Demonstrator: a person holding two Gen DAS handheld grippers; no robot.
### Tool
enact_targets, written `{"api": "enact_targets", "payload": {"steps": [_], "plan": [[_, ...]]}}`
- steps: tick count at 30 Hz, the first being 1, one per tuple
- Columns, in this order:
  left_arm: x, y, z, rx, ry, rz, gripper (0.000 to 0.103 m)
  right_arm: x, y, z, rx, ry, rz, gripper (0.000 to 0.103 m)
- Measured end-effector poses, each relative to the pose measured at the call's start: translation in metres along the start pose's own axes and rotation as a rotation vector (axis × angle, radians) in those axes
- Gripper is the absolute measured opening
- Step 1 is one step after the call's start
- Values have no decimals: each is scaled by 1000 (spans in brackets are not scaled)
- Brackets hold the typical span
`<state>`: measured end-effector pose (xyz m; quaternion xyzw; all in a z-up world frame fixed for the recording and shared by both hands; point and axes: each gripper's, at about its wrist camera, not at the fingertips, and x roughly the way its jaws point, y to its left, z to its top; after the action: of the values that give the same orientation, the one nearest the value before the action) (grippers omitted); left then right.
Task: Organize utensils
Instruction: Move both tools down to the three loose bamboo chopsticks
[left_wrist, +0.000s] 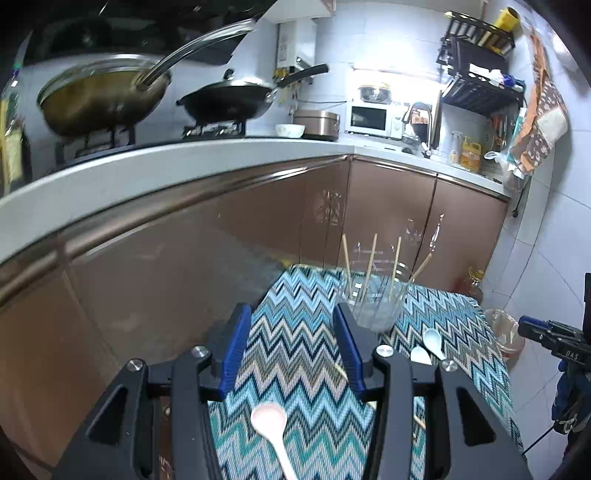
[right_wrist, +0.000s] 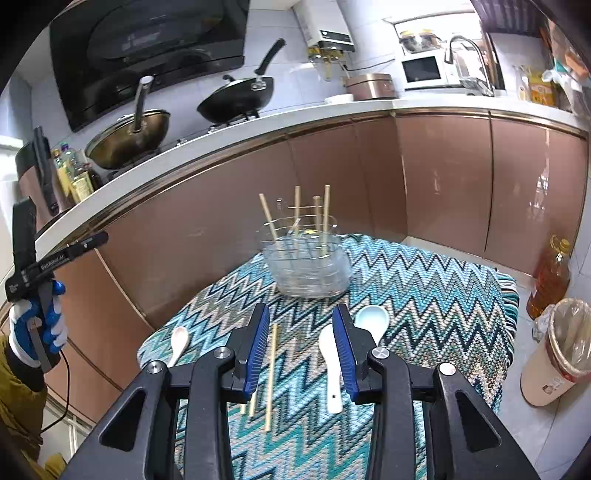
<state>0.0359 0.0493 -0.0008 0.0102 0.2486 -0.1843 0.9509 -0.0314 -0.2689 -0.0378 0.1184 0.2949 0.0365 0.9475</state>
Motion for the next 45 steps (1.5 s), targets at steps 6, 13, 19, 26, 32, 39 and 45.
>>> {"api": "enact_targets", "payload": {"steps": [6,13,19,26,32,39,45], "plan": [[-19,10,-16,-17,10,-11,44,-14,24,-3,-32,3,6,36],[-26,14,-29,-50,45,-67,44,-28,40,-4,-54,-2,-5,36],[-8,3,-40,-73,127,-162,44,-21,48,-3,-65,34,0,36],[39,-19,-48,-106,272,-240,44,22,57,-3,-101,148,37,36],[105,-33,-60,-182,451,-277,44,83,62,-6,-130,285,91,36],[198,-50,-78,-231,641,-252,43,168,51,-14,-138,462,108,36],[252,-49,-88,-299,735,-230,43,223,38,-16,-142,558,99,35]]}}
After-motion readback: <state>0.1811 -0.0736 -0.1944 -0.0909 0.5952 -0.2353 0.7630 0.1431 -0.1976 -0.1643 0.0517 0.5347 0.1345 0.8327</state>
